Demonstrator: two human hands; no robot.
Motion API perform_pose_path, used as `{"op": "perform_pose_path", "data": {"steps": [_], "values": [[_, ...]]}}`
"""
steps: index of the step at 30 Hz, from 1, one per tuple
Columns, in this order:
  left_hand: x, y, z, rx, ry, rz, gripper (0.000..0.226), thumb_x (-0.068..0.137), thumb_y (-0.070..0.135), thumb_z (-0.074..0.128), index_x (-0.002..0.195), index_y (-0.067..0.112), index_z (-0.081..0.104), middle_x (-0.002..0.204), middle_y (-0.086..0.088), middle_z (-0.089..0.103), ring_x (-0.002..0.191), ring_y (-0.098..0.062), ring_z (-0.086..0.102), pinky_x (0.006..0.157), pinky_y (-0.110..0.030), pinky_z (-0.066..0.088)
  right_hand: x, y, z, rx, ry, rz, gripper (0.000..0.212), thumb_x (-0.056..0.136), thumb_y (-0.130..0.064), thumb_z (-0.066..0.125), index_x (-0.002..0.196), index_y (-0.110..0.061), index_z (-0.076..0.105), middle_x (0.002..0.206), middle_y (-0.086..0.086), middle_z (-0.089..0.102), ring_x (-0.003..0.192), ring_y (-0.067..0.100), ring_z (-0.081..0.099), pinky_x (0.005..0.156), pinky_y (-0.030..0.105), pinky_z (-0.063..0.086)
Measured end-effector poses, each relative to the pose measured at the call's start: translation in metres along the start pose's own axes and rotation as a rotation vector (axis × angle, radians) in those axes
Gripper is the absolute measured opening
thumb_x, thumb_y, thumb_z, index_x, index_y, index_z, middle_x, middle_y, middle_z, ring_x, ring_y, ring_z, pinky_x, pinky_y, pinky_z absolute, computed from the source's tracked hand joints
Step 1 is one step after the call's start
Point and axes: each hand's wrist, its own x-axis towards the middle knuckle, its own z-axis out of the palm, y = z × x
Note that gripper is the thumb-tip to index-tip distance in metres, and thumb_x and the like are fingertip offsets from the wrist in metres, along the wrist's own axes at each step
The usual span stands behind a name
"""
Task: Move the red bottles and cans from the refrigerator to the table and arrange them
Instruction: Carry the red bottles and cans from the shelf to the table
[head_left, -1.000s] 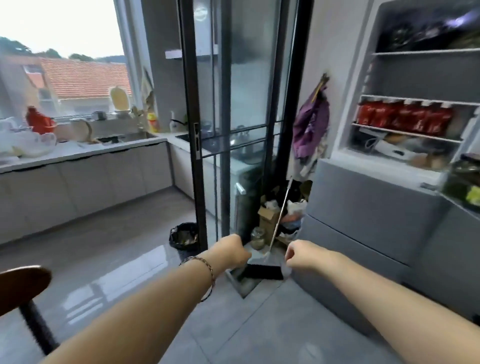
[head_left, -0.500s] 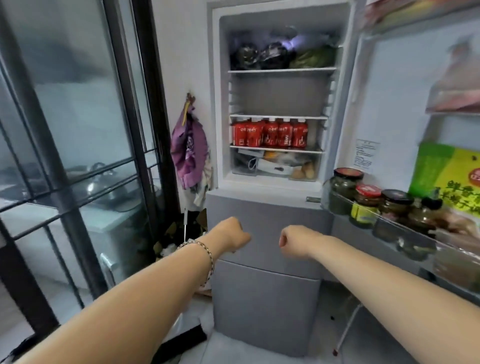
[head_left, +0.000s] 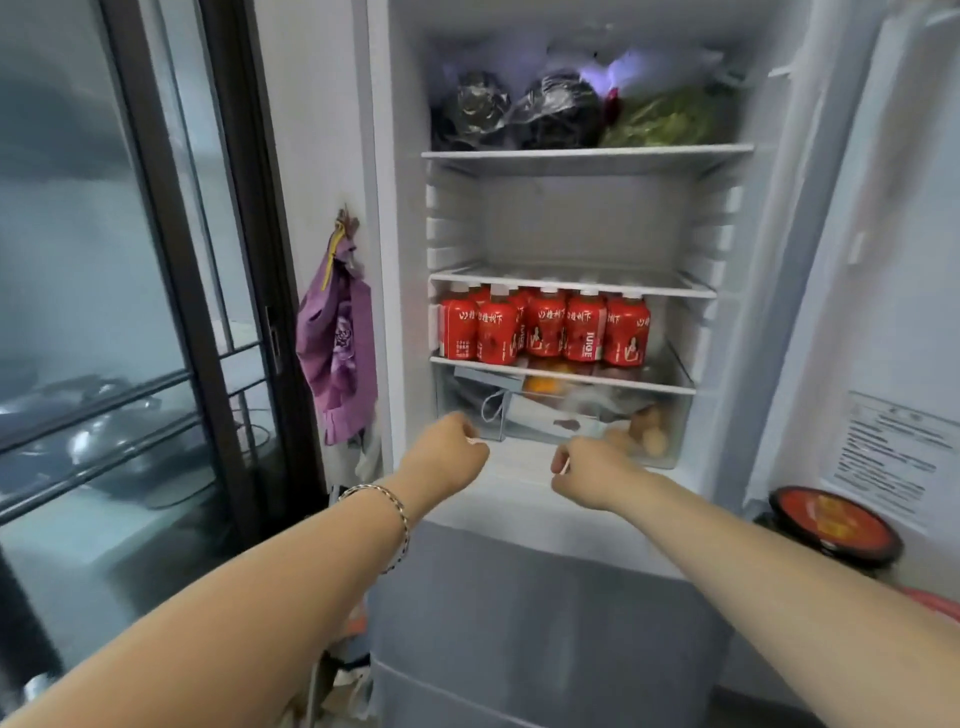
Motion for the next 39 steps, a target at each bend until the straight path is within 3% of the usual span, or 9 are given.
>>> {"op": "perform_pose_path", "data": {"steps": [4, 10, 16, 20, 24, 29, 32, 36, 39], "values": [[0.075, -0.007, 0.008, -0.087, 0.131, 0.088, 0.043, 0.086, 0.019, 0.057, 0.127, 0.015, 0.045, 0.125, -0.008, 0.045, 0.089, -0.021, 0.051, 0.081, -0.030, 0.046, 0.071, 0.007, 0.012, 0.152, 0.082, 0.021, 0.033, 0.087, -0.020, 0.055, 0.120, -0.018, 0.052, 0.121, 0.004, 0.056, 0.091, 0.014, 0.050, 0.061, 0.022, 0.035], [0.197, -0.014, 0.017, -0.248, 0.283, 0.190, 0.074, 0.077, 0.038, 0.072, 0.138, 0.026, 0.033, 0.149, -0.004, 0.014, 0.137, -0.028, 0.026, 0.113, -0.042, 0.030, 0.176, -0.004, 0.003, 0.373, 0.275, -0.029, 0.066, 0.080, -0.017, 0.070, 0.137, -0.010, 0.038, 0.135, 0.009, 0.043, 0.120, 0.022, 0.048, 0.097, 0.028, 0.040], [0.283, -0.005, 0.016, -0.054, 0.384, 0.204, 0.089, 0.062, 0.071, 0.067, 0.136, 0.037, 0.033, 0.155, -0.004, 0.003, 0.143, -0.029, 0.004, 0.118, -0.048, 0.013, 0.260, -0.010, 0.001, 0.691, 0.266, -0.103, 0.101, 0.067, -0.019, 0.083, 0.146, -0.017, 0.020, 0.142, 0.003, 0.037, 0.128, 0.017, 0.043, 0.109, 0.039, 0.038], [0.299, 0.008, 0.015, 0.047, 0.395, 0.136, 0.085, 0.056, 0.082, 0.058, 0.125, 0.033, 0.049, 0.145, -0.013, 0.021, 0.138, -0.033, 0.011, 0.116, -0.044, 0.005, 0.293, -0.012, 0.004, 0.853, 0.309, -0.195, 0.087, 0.057, -0.023, 0.087, 0.125, -0.033, 0.033, 0.123, -0.006, 0.050, 0.118, 0.013, 0.049, 0.105, 0.039, 0.043], [0.302, 0.017, 0.012, -0.043, 0.331, 0.166, 0.072, 0.057, 0.077, 0.064, 0.113, 0.032, 0.058, 0.121, -0.003, 0.030, 0.128, -0.030, 0.024, 0.112, -0.041, 0.019, 0.304, -0.010, 0.009, 0.926, 0.443, -0.171, 0.075, 0.054, -0.026, 0.088, 0.116, -0.030, 0.044, 0.124, -0.001, 0.056, 0.112, 0.012, 0.056, 0.099, 0.035, 0.048], [0.299, 0.028, 0.018, -0.054, 0.173, 0.178, 0.077, 0.045, 0.077, 0.067, 0.107, 0.032, 0.056, 0.115, 0.000, 0.025, 0.126, -0.028, 0.020, 0.107, -0.048, 0.034, 0.306, -0.001, 0.016, 0.847, 0.539, -0.155, 0.099, 0.040, -0.048, 0.080, 0.129, -0.024, 0.044, 0.125, -0.002, 0.055, 0.112, 0.012, 0.057, 0.096, 0.035, 0.050], [0.299, 0.026, 0.031, -0.060, 0.177, 0.137, 0.088, 0.043, 0.076, 0.070, 0.120, 0.037, 0.051, 0.146, -0.003, 0.004, 0.139, -0.036, -0.001, 0.114, -0.051, 0.024, 0.305, 0.004, 0.011, 0.764, 0.419, -0.177, 0.111, 0.040, -0.044, 0.085, 0.136, -0.026, 0.034, 0.132, -0.002, 0.045, 0.121, 0.011, 0.049, 0.101, 0.035, 0.047], [0.301, 0.023, 0.038, -0.141, 0.226, 0.174, 0.078, 0.046, 0.073, 0.071, 0.113, 0.041, 0.048, 0.146, 0.004, 0.001, 0.137, -0.032, 0.006, 0.110, -0.053, 0.030, 0.285, 0.021, -0.016, 0.600, 0.078, -0.235, 0.112, 0.057, -0.018, 0.078, 0.145, -0.033, 0.011, 0.141, -0.004, 0.025, 0.131, 0.015, 0.036, 0.108, 0.031, 0.037], [0.301, 0.023, 0.038, -0.133, 0.218, 0.178, 0.075, 0.054, 0.067, 0.073, 0.118, 0.039, 0.046, 0.146, 0.004, 0.001, 0.136, -0.033, 0.007, 0.111, -0.051, 0.028, 0.277, 0.032, -0.032, 0.546, 0.497, -0.030, 0.077, 0.077, -0.008, 0.066, 0.143, -0.020, 0.027, 0.142, 0.006, 0.023, 0.136, 0.022, 0.028, 0.112, 0.032, 0.030]]}}
